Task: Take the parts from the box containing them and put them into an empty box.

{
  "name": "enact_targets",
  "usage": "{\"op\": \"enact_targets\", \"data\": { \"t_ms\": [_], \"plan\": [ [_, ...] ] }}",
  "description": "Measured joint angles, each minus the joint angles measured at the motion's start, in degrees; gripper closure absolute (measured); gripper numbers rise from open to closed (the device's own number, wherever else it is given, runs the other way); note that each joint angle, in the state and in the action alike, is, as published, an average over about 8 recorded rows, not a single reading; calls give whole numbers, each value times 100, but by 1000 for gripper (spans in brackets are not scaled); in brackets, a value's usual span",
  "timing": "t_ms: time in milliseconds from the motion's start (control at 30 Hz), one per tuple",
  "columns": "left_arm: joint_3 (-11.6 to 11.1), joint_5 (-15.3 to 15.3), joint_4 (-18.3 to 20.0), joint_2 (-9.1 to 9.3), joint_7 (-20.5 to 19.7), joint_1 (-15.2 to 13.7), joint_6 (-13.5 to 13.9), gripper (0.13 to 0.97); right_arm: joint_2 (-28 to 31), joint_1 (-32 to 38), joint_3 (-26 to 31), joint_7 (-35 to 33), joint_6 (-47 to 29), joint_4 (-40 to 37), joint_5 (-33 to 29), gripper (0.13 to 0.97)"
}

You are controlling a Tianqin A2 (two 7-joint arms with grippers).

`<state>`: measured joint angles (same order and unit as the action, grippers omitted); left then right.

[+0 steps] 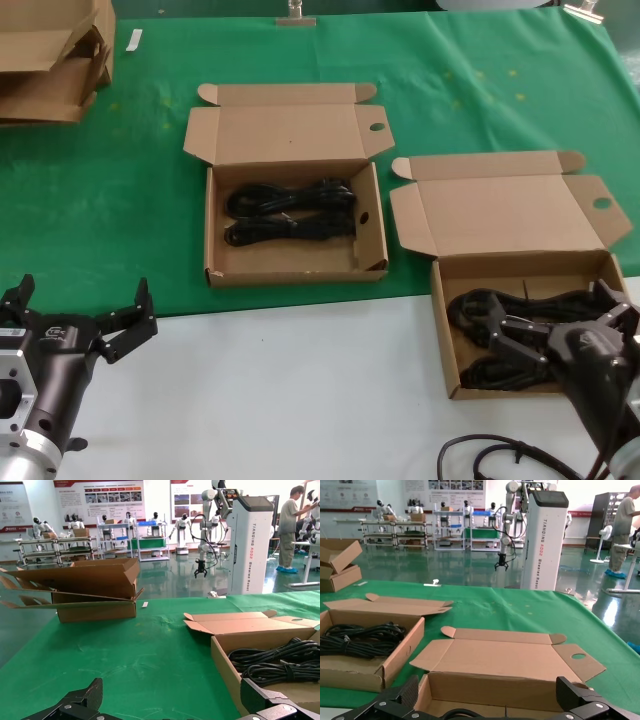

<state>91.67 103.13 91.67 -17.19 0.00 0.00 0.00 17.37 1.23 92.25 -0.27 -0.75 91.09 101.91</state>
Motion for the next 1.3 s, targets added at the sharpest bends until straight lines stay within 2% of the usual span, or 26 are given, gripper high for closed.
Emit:
{"op": "enact_targets", "data": {
  "t_ms": [1300],
  "plan": [
    [0,0,0,0,0,0,0,132,0,0,0,0,0,0,0,129]
  ]
}}
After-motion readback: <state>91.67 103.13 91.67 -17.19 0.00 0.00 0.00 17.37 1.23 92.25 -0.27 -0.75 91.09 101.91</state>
